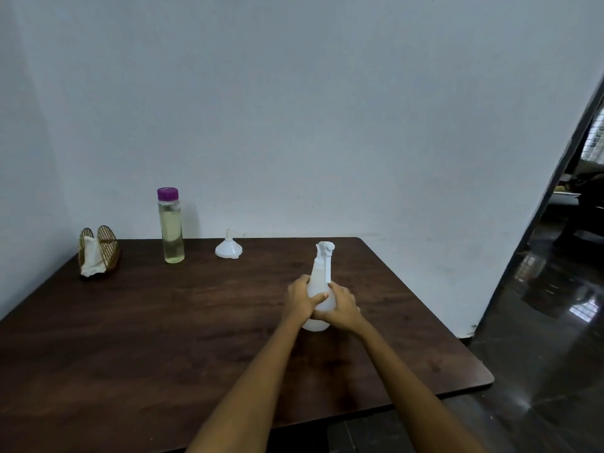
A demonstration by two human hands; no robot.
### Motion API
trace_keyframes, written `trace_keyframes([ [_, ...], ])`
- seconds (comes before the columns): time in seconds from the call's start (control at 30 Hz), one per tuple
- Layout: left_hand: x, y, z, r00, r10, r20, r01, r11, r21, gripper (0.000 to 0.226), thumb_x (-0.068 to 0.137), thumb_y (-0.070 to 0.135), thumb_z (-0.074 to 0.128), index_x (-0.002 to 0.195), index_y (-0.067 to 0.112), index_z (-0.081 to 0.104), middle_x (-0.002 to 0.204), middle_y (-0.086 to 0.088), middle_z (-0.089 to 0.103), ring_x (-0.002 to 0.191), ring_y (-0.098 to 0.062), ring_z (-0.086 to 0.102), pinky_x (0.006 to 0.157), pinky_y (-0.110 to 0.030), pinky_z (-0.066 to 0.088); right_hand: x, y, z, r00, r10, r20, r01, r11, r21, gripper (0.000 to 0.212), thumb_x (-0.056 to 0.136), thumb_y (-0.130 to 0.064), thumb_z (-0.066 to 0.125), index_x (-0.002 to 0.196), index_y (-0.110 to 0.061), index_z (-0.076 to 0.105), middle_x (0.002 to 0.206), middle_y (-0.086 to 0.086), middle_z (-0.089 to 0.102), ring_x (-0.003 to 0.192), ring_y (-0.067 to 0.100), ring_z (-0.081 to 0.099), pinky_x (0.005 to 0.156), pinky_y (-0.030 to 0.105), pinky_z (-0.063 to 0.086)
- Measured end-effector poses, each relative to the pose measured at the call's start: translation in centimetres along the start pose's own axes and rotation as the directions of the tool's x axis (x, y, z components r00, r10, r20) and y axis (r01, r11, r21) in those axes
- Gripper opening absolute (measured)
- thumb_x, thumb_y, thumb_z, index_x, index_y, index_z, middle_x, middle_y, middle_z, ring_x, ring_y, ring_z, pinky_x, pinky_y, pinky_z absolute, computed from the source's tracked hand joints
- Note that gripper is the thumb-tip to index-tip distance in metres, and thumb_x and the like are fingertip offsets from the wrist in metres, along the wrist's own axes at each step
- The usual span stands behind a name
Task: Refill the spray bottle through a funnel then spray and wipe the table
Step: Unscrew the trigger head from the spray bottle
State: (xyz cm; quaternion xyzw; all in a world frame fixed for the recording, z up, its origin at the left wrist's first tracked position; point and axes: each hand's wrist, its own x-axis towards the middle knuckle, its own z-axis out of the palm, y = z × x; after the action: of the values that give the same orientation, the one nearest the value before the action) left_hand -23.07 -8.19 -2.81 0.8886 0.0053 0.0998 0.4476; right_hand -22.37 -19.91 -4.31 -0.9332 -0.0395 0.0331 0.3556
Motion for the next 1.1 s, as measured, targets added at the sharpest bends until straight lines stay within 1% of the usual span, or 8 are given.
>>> trace_keyframes([
  [0.07, 0.5, 0.5, 0.0, 0.999, -0.030, 0.024, 0.030, 0.999, 0.021, 0.047, 0.082, 0.023, 0.071, 0.122, 0.005, 0.055, 0.125, -0.010, 0.058, 0.117, -0.024, 0.055, 0.089, -0.030, 0.047, 1.3, 1.4, -0.6, 0.999, -0.043, 0.032, 0.040, 0.994, 0.098, 0.112, 0.044, -0.064, 0.075, 0.142, -0.031, 0.031, 0.143, -0.002, 0.041, 0.133, 0.026, 0.040, 0.103, 0.051, 0.043],
  [0.17, 1.0, 0.9, 0.0, 0.998, -0.035, 0.058, 0.034, 0.999, 0.022, 0.046, 0.080, 0.020, 0.073, 0.120, 0.006, 0.056, 0.123, -0.012, 0.060, 0.115, -0.025, 0.056, 0.090, -0.034, 0.049, -0.6, -0.9, -3.0, 0.987, -0.161, -0.007, 0.156, 0.939, 0.306, 0.084, 0.063, -0.030, 0.075, 0.139, -0.020, 0.041, 0.137, -0.002, 0.050, 0.127, 0.017, 0.047, 0.106, 0.040, 0.042],
  [0.27, 1.4, 0.9, 0.0, 0.997, -0.051, 0.056, 0.050, 0.998, 0.032, 0.050, 0.081, 0.023, 0.073, 0.124, 0.006, 0.056, 0.126, -0.011, 0.059, 0.118, -0.025, 0.054, 0.092, -0.031, 0.045, -1.4, -3.6, -4.4, 0.963, -0.228, -0.140, 0.268, 0.842, 0.468, 0.073, 0.063, -0.034, 0.066, 0.132, -0.014, 0.051, 0.127, 0.003, 0.061, 0.118, 0.017, 0.056, 0.100, 0.037, 0.047],
  [0.4, 2.0, 1.0, -0.2, 0.995, -0.073, 0.074, 0.068, 0.996, 0.065, 0.053, 0.078, 0.029, 0.076, 0.124, 0.008, 0.059, 0.125, -0.010, 0.062, 0.117, -0.024, 0.058, 0.093, -0.032, 0.047, -1.1, -6.7, -4.7, 0.894, -0.199, -0.401, 0.340, 0.885, 0.318, 0.022, 0.080, -0.018, 0.070, 0.099, -0.008, 0.068, 0.089, -0.001, 0.069, 0.086, 0.014, 0.065, 0.075, 0.025, 0.054],
  [0.53, 1.9, 0.9, -0.2, 0.996, -0.054, 0.065, 0.049, 0.996, 0.075, 0.052, 0.078, 0.030, 0.076, 0.121, 0.006, 0.061, 0.123, -0.010, 0.063, 0.114, -0.025, 0.059, 0.092, -0.032, 0.048, -0.1, -6.7, -3.9, 0.862, -0.152, -0.484, 0.285, 0.934, 0.213, 0.018, 0.079, -0.015, 0.068, 0.087, 0.000, 0.068, 0.081, 0.013, 0.071, 0.078, 0.027, 0.068, 0.071, 0.040, 0.057],
  [0.87, 1.5, 1.0, -0.6, 0.996, -0.033, 0.078, 0.030, 0.999, 0.041, 0.056, 0.076, 0.030, 0.078, 0.122, 0.004, 0.060, 0.123, -0.011, 0.062, 0.112, -0.025, 0.060, 0.091, -0.034, 0.051, 1.4, -6.2, -8.1, 0.974, -0.206, -0.098, 0.225, 0.939, 0.260, 0.037, 0.077, -0.002, 0.070, 0.113, -0.011, 0.069, 0.108, 0.009, 0.070, 0.088, 0.016, 0.062, 0.068, 0.017, 0.050],
  [0.97, 1.2, 0.8, -0.3, 0.997, -0.025, 0.067, 0.022, 0.999, 0.050, 0.055, 0.079, 0.029, 0.076, 0.124, 0.004, 0.058, 0.127, -0.010, 0.059, 0.115, -0.024, 0.058, 0.091, -0.031, 0.049, 1.7, -6.8, -10.1, 0.965, -0.259, 0.048, 0.255, 0.963, 0.087, 0.034, 0.075, -0.007, 0.073, 0.109, -0.005, 0.070, 0.090, 0.005, 0.067, 0.074, 0.009, 0.059, 0.060, 0.008, 0.045],
  [1.1, 1.0, 0.8, -0.1, 0.998, -0.027, 0.049, 0.025, 0.998, 0.055, 0.056, 0.080, 0.029, 0.074, 0.127, 0.004, 0.056, 0.130, -0.011, 0.057, 0.119, -0.024, 0.055, 0.094, -0.031, 0.047, 2.6, -9.4, -11.9, 0.959, -0.202, 0.198, 0.244, 0.944, -0.222, 0.030, 0.077, -0.017, 0.072, 0.099, 0.003, 0.071, 0.087, 0.011, 0.065, 0.071, 0.012, 0.053, 0.060, 0.017, 0.038],
])
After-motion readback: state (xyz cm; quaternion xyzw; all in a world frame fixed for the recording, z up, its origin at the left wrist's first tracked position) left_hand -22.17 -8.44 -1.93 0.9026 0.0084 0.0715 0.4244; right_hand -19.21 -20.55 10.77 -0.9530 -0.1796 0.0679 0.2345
